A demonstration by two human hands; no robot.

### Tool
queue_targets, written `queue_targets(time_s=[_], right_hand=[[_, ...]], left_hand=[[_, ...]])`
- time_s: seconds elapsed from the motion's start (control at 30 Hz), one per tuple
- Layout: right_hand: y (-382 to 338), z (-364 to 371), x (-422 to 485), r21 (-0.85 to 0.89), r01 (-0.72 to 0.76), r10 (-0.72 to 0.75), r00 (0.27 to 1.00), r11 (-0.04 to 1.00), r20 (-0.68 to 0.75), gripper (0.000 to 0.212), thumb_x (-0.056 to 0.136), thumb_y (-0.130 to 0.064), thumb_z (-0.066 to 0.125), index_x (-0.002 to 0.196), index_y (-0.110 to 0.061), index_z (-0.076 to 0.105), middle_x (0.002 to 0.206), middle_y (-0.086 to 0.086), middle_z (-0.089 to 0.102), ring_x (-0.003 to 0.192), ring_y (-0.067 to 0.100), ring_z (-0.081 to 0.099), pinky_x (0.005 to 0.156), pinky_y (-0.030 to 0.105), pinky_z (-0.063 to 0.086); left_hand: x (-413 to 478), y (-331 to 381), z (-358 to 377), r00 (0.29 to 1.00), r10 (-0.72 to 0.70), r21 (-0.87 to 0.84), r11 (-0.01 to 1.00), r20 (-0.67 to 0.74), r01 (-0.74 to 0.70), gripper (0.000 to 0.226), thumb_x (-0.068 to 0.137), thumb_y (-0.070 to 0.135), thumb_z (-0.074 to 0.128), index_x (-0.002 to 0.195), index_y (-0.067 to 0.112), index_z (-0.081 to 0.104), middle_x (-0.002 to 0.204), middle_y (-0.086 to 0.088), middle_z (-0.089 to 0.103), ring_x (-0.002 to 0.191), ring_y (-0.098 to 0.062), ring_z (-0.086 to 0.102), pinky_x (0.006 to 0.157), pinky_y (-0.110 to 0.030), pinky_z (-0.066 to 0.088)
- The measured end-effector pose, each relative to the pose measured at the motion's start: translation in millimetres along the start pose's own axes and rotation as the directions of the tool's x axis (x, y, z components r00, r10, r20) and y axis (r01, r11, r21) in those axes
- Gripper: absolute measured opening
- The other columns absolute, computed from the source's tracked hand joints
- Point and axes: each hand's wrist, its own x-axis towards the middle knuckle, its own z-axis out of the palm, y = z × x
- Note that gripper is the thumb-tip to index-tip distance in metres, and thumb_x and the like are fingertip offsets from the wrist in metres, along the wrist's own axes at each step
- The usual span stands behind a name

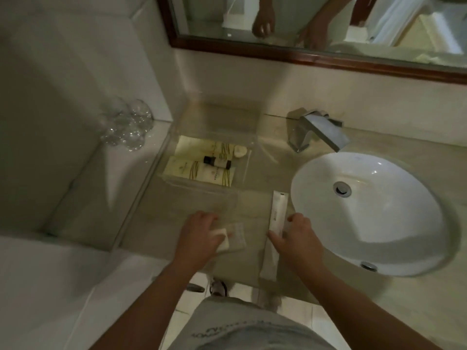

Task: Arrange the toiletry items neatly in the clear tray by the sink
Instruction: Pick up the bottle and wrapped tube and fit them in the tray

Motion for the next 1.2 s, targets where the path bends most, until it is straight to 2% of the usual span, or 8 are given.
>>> queue_targets(time_s=[0.07, 0.23, 0.43, 0.6, 0.7, 0.9, 1.03, 1.2], right_hand=[[2.4, 3.5, -7.6, -0.065, 0.056, -0.053, 0.997, 0.996, 0.057, 0.077, 0.072, -0.061, 0.07, 0.128, -0.015, 0.043, 0.118, 0.006, 0.052, 0.102, 0.025, 0.058, 0.08, 0.035, 0.05], [-1.7, 5.8, -11.0, -0.056, 0.122, -0.116, 0.988, 0.991, 0.102, 0.078, 0.074, -0.045, 0.075, 0.134, -0.016, 0.035, 0.12, 0.007, 0.057, 0.102, 0.027, 0.061, 0.082, 0.038, 0.052], [-5.0, 1.0, -4.2, 0.023, 0.023, -0.027, 0.979, 0.999, 0.202, 0.033, 0.083, -0.029, 0.063, 0.113, -0.019, 0.053, 0.093, -0.002, 0.065, 0.082, 0.021, 0.065, 0.069, 0.034, 0.052], [-6.0, -0.9, 2.4, 0.112, 0.007, -0.031, 0.977, 0.994, 0.212, 0.014, 0.083, -0.025, 0.058, 0.096, -0.021, 0.06, 0.079, -0.004, 0.06, 0.069, 0.013, 0.059, 0.061, 0.031, 0.05], [-14.5, -6.6, 2.2, 0.234, 0.065, -0.107, 0.98, 0.97, 0.168, 0.01, 0.084, -0.018, 0.059, 0.093, -0.021, 0.053, 0.079, -0.002, 0.058, 0.068, 0.013, 0.058, 0.057, 0.031, 0.047], [-81.3, -25.2, 29.0, 0.224, 0.295, -0.338, 0.923, 0.929, 0.185, 0.02, 0.084, -0.02, 0.059, 0.101, -0.03, 0.055, 0.084, -0.006, 0.063, 0.07, 0.011, 0.062, 0.059, 0.032, 0.054], [-147.0, -24.1, 68.3, 0.204, 0.347, -0.391, 0.886, 0.915, 0.249, 0.02, 0.086, -0.02, 0.06, 0.103, -0.028, 0.054, 0.086, -0.005, 0.062, 0.072, 0.011, 0.061, 0.059, 0.03, 0.051], [-204.2, -6.0, 112.3, 0.026, 0.438, -0.41, 0.816, 0.898, 0.409, 0.021, 0.088, -0.025, 0.056, 0.109, -0.024, 0.06, 0.094, -0.004, 0.064, 0.08, 0.014, 0.061, 0.064, 0.028, 0.048]], left_hand=[[-14.7, 5.5, 15.4, 0.994, -0.03, 0.152, 0.988, 0.102, 0.014, 0.058, 0.072, 0.04, 0.07, 0.124, 0.022, 0.053, 0.123, -0.008, 0.052, 0.112, -0.029, 0.046, 0.093, -0.037, 0.042], [-23.8, 15.2, 24.6, 0.996, -0.088, 0.273, 0.959, 0.028, 0.077, 0.054, 0.072, 0.042, 0.068, 0.118, 0.02, 0.053, 0.119, -0.01, 0.052, 0.111, -0.031, 0.046, 0.086, -0.038, 0.043], [-17.7, 14.6, 23.1, 0.984, -0.176, 0.282, 0.945, 0.019, 0.164, 0.046, 0.075, 0.034, 0.064, 0.114, 0.012, 0.052, 0.119, -0.014, 0.047, 0.112, -0.033, 0.042, 0.086, -0.041, 0.044], [-9.8, 10.1, 24.2, 0.994, -0.107, 0.232, 0.966, -0.033, 0.112, 0.047, 0.079, 0.044, 0.06, 0.118, 0.022, 0.047, 0.118, -0.007, 0.045, 0.11, -0.031, 0.045, 0.083, -0.041, 0.043], [0.3, 7.3, 19.1, 0.994, -0.104, 0.25, 0.963, -0.012, 0.104, 0.049, 0.082, 0.051, 0.055, 0.12, 0.021, 0.048, 0.118, -0.005, 0.049, 0.112, -0.03, 0.046, 0.088, -0.041, 0.042], [18.7, -1.1, 2.4, 0.966, -0.196, 0.295, 0.945, 0.17, 0.14, 0.062, 0.071, 0.041, 0.068, 0.127, 0.022, 0.049, 0.132, -0.009, 0.042, 0.124, -0.032, 0.035, 0.103, -0.042, 0.035], [22.8, -13.5, -8.8, 0.968, -0.208, 0.074, 0.977, 0.138, 0.199, 0.034, 0.083, 0.025, 0.055, 0.115, 0.015, 0.051, 0.116, -0.008, 0.062, 0.105, -0.027, 0.058, 0.088, -0.034, 0.046], [27.2, -37.4, -34.1, 0.945, -0.284, -0.268, 0.909, 0.161, 0.319, 0.044, 0.083, 0.019, 0.062, 0.125, 0.018, 0.049, 0.119, -0.001, 0.06, 0.1, -0.018, 0.059, 0.079, -0.021, 0.044]])
